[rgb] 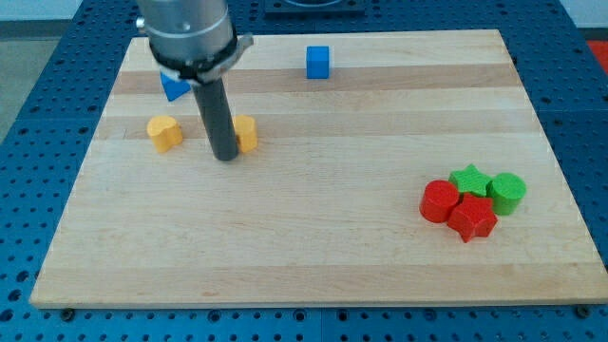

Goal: Move the yellow heart left to the yellow hexagon

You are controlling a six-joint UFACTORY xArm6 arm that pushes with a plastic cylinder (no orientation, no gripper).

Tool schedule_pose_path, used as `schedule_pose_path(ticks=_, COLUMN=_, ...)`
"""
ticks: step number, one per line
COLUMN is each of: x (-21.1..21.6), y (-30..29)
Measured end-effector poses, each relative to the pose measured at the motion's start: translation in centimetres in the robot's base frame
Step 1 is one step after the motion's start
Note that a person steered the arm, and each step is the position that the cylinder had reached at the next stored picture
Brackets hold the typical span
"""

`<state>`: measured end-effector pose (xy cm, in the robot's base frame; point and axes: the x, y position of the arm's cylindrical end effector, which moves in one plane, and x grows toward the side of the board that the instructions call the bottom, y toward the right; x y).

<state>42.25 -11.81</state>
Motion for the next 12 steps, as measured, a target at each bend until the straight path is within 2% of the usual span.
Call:
schedule_pose_path(ticks=8, x=-0.6, y=-1.2)
schedule_pose_path(ticks=10, x=7.0, y=-5.7)
schedule_pose_path(ticks=11, x=6.0, y=-9.1)
schedule_pose_path(ticks=12, x=5.9, y=-9.5)
